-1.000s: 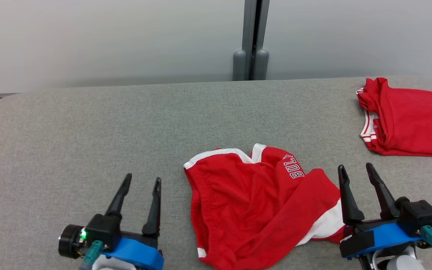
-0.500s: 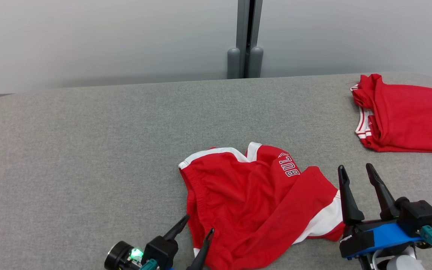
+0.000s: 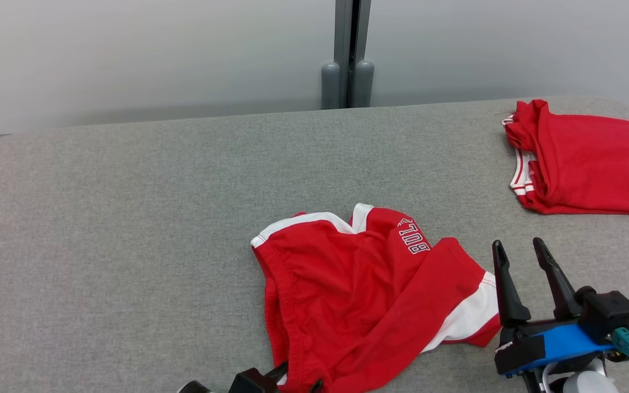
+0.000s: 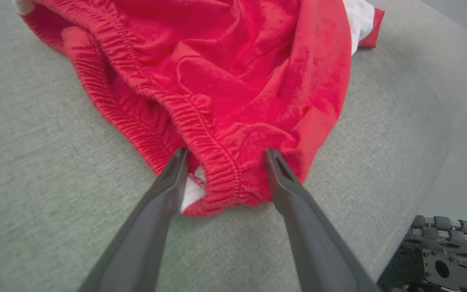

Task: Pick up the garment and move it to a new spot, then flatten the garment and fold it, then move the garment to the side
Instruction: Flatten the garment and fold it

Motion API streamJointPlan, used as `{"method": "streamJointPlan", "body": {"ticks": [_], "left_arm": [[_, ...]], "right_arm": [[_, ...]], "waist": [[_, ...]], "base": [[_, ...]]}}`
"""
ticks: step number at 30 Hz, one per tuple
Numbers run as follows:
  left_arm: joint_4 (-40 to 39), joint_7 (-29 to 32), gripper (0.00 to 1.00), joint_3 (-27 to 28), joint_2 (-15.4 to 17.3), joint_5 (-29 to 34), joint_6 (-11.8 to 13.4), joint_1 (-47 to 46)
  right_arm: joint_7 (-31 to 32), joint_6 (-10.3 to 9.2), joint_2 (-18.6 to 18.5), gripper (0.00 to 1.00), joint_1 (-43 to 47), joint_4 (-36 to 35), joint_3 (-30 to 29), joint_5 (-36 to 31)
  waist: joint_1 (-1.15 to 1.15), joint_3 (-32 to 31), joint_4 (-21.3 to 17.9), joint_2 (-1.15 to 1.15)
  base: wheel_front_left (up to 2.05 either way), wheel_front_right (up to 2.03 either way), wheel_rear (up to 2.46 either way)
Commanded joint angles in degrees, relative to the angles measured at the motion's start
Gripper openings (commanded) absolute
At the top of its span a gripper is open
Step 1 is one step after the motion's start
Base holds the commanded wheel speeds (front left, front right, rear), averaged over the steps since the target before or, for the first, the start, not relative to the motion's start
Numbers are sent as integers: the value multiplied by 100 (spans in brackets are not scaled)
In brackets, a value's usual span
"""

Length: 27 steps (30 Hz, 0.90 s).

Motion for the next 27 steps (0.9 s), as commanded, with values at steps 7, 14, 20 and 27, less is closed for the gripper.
{"method": "streamJointPlan", "body": {"ticks": [7, 14, 20, 27], "left_arm": [[366, -416, 0, 207, -162, -233, 58, -412], [431, -790, 0, 617, 4, -376, 290, -617], [370, -861, 0, 886, 243, -490, 432, -592], [300, -909, 0, 1105, 454, -624, 508, -558]], "right_arm": [[-27, 1, 0, 100, -37, 3, -86, -43], [-26, 1, -2, 100, 9, 87, -85, 6], [-26, 1, -2, 100, 9, 158, -96, 19], [-26, 1, -2, 100, -137, 302, -73, 57]], "waist": [[0, -39, 77, 0], [0, -115, 272, 0], [0, -121, 386, 0], [0, -23, 357, 0]], "base": [[0, 0, 0], [0, 0, 0], [0, 0, 0], [0, 0, 0]]}}
